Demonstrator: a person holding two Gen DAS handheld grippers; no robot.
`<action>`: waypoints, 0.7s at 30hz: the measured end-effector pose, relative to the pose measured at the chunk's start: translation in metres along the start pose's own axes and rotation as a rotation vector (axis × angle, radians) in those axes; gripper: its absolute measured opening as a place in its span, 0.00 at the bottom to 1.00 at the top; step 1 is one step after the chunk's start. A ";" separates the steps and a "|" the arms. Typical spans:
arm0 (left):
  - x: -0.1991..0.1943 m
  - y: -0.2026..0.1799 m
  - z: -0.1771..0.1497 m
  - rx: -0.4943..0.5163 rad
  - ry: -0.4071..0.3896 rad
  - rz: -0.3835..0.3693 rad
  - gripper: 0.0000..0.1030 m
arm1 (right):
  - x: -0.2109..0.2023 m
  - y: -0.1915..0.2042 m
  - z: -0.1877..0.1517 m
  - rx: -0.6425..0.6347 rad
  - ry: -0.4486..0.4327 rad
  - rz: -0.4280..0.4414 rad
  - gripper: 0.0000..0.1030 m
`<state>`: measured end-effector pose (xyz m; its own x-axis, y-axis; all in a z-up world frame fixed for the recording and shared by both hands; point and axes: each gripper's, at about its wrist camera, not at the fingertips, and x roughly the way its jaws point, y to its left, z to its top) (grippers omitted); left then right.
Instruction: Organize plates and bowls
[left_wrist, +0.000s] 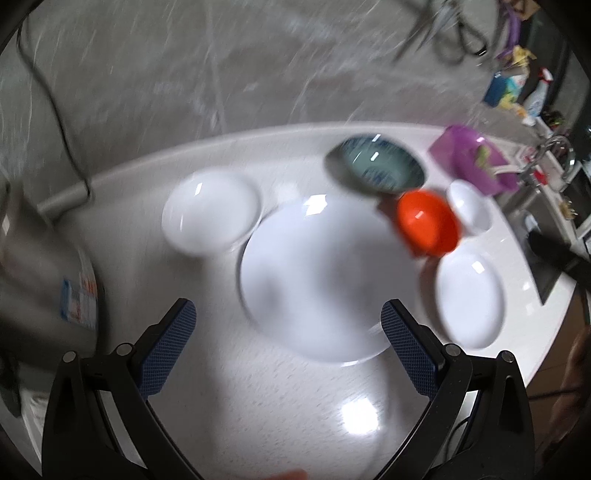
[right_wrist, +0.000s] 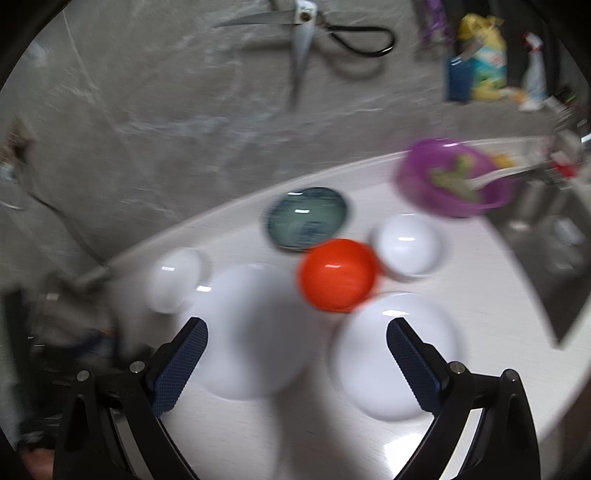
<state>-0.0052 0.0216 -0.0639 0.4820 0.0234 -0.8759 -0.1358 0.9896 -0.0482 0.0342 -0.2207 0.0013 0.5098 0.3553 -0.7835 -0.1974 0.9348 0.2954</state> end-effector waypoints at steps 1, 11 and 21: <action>0.010 0.006 -0.008 -0.014 0.015 -0.001 0.95 | 0.006 -0.003 0.000 0.002 0.011 0.052 0.97; 0.085 0.070 -0.045 -0.146 0.118 -0.039 0.88 | 0.091 -0.021 -0.002 0.053 0.186 0.252 0.84; 0.141 0.082 -0.017 -0.101 0.205 -0.043 0.62 | 0.140 -0.043 -0.005 0.116 0.307 0.242 0.66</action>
<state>0.0366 0.1033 -0.1996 0.3048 -0.0576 -0.9507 -0.2098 0.9696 -0.1260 0.1102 -0.2112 -0.1240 0.1832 0.5637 -0.8054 -0.1764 0.8248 0.5372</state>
